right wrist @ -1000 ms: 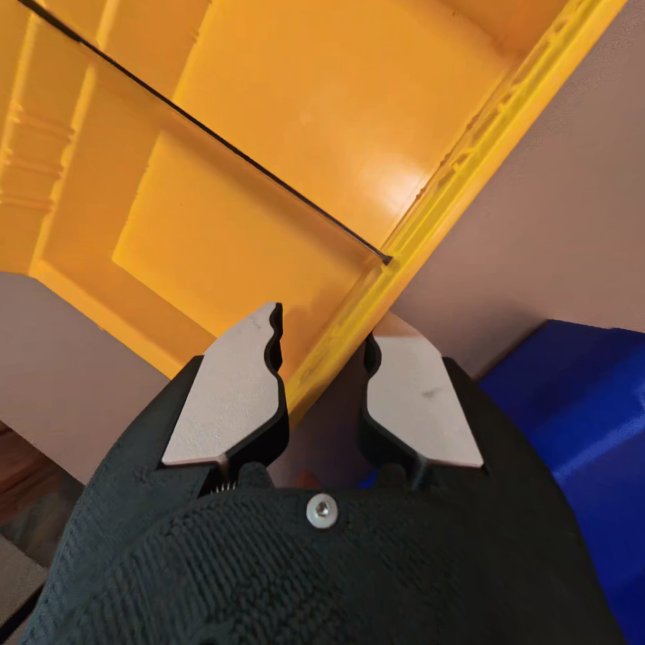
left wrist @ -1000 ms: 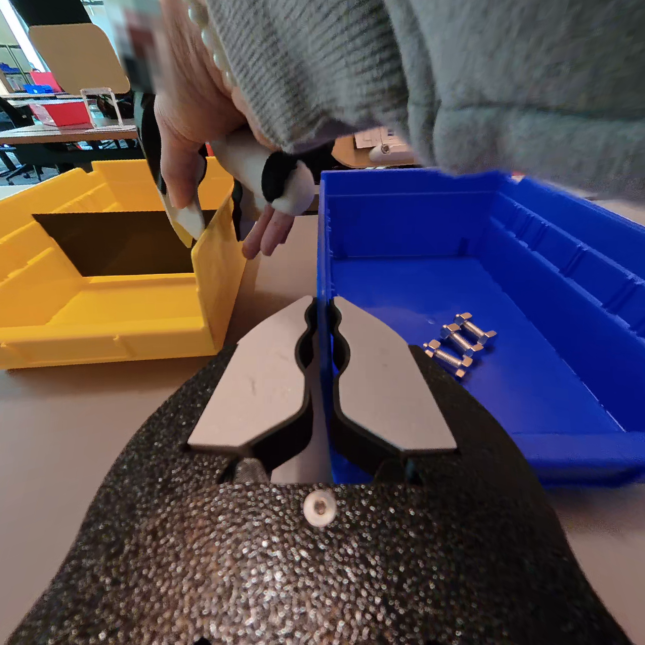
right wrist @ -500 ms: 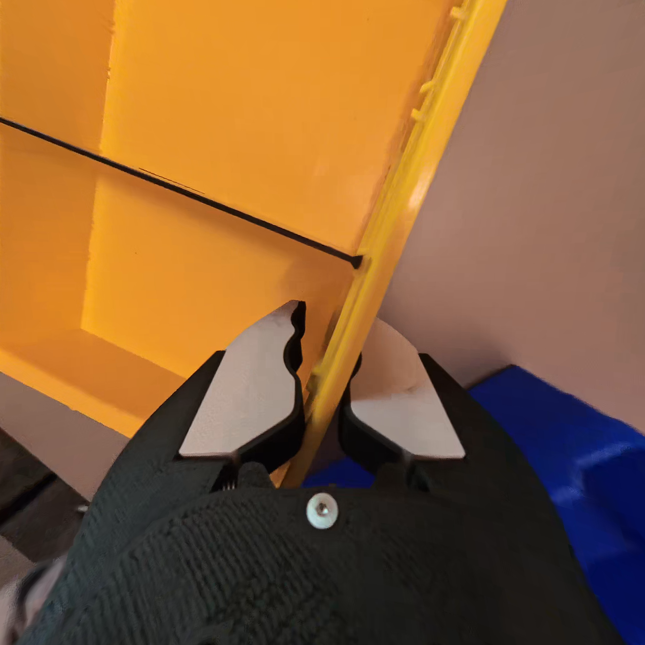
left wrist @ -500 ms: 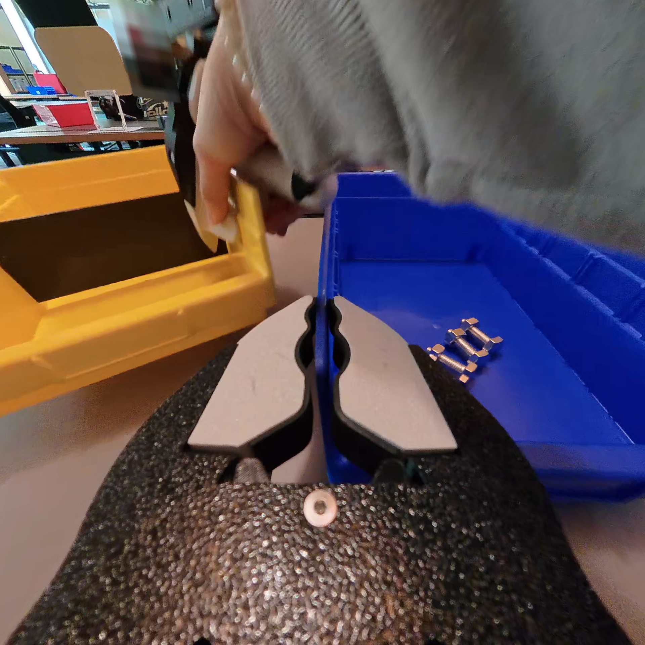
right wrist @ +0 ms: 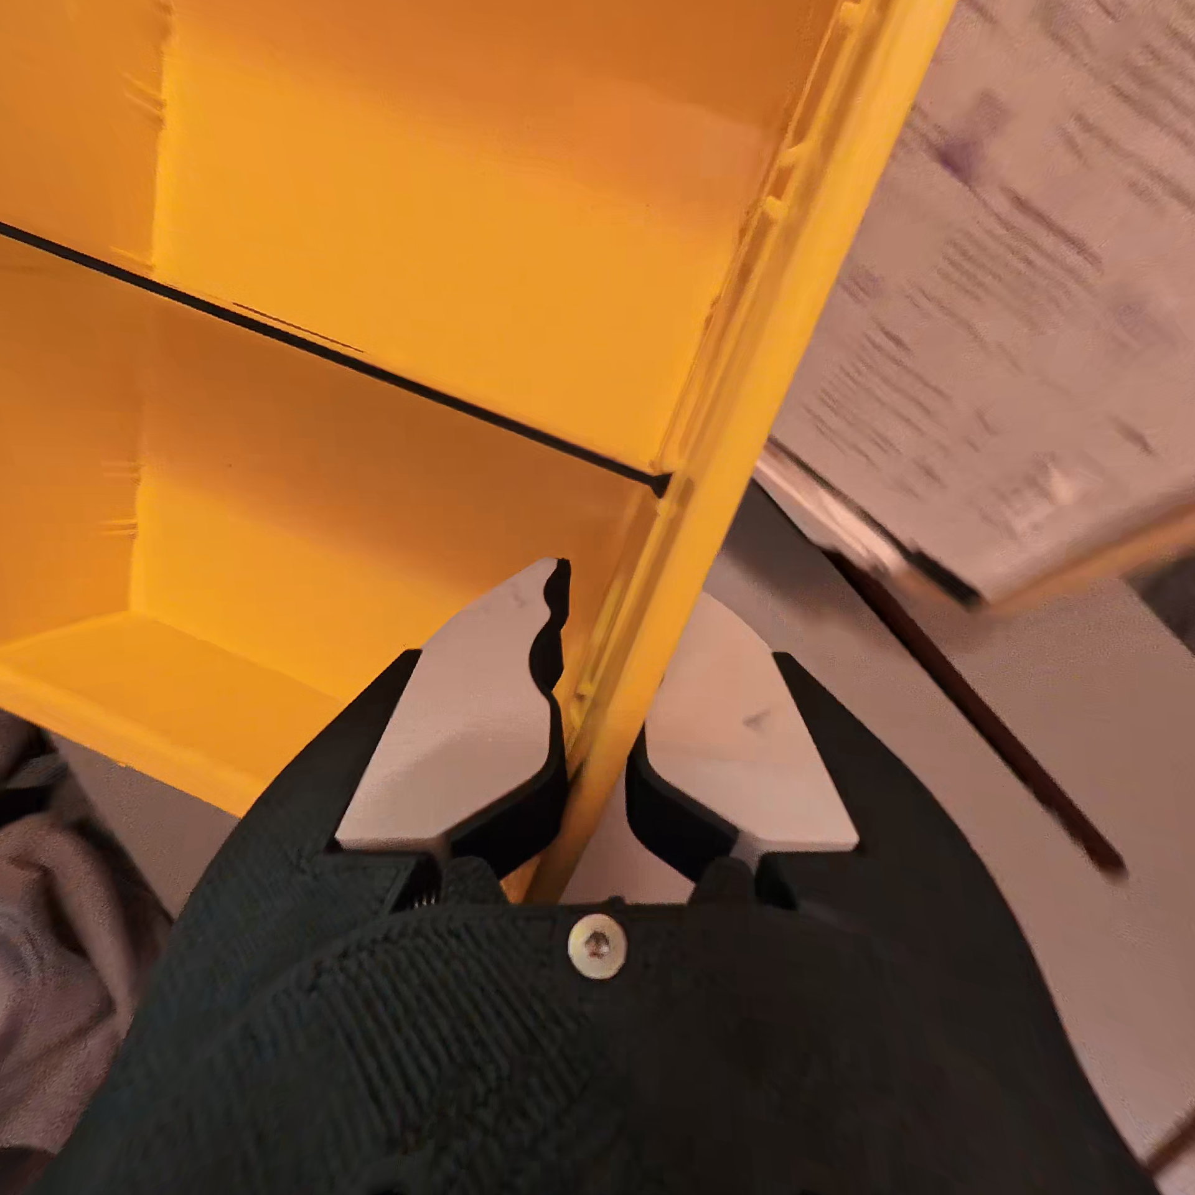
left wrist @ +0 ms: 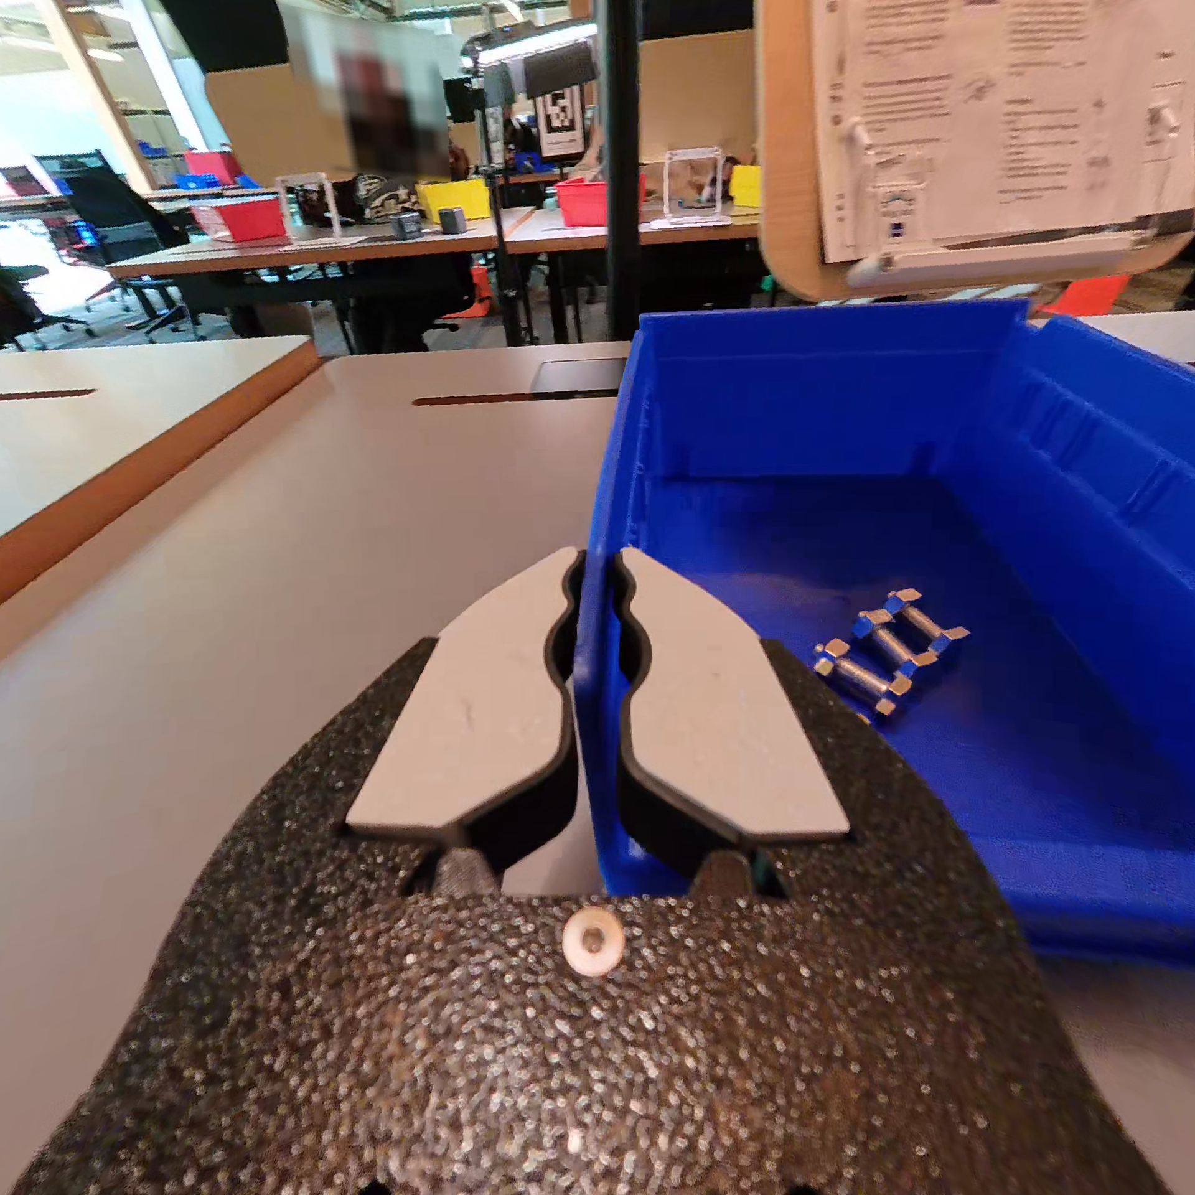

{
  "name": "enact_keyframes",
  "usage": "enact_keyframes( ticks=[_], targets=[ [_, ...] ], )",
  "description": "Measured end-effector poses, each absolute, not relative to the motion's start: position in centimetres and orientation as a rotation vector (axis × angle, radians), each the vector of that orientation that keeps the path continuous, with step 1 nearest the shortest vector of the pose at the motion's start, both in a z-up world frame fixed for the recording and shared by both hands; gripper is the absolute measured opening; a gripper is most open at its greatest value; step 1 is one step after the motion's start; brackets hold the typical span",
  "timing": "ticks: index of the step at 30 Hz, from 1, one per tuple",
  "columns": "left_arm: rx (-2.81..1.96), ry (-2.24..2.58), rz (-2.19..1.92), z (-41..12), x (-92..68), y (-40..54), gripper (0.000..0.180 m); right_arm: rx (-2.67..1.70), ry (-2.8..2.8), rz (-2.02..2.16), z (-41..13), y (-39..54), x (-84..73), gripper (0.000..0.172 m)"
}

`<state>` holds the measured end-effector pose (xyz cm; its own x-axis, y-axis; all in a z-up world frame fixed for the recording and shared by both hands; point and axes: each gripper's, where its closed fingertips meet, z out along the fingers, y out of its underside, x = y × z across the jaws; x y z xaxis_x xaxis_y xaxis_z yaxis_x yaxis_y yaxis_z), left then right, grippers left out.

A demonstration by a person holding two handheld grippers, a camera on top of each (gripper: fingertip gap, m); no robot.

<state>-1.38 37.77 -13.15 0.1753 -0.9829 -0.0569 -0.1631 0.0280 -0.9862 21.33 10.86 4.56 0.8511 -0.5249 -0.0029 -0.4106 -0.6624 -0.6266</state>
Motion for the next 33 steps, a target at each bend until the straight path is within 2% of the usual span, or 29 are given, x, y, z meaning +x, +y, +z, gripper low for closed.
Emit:
enact_keyframes(
  ticks=[2,6,11,19,29,30,31,32,33],
  targets=[
    [-1.395,1.172,-0.955,-13.2,-1.8,40.2,0.007,-2.358,0.800,-0.281,2.8,2.7,22.0,0.017],
    [-1.448,1.082,-0.898,-13.1,-3.1,45.9,0.006,-2.318,1.089,-0.295,-4.2,-12.3,21.5,0.018],
    [-1.478,1.043,-0.908,-13.1,-1.0,51.4,0.006,-2.250,1.374,-0.242,-12.7,-24.3,19.7,0.018],
    [-1.453,1.120,-0.927,-13.2,6.4,55.7,0.006,-2.155,1.502,-0.164,-17.9,-29.1,20.3,0.018],
    [-1.531,1.275,-0.844,-13.6,9.1,56.9,0.007,-2.212,1.597,-0.160,-19.4,-30.0,21.7,0.025],
    [-1.536,1.301,-0.816,-13.5,9.0,57.0,0.010,-2.198,1.582,-0.190,-19.3,-30.1,22.0,0.028],
    [-1.530,1.311,-0.763,-13.1,8.9,57.3,0.020,-2.174,1.579,-0.248,-18.8,-30.3,22.4,0.040],
    [-1.517,1.315,-0.701,-12.3,8.6,57.6,0.032,-2.154,1.585,-0.321,-18.0,-30.9,22.7,0.063],
    [-1.501,1.324,-0.651,-11.3,8.2,57.6,0.036,-2.138,1.585,-0.409,-16.8,-31.5,23.1,0.077]
  ],
)
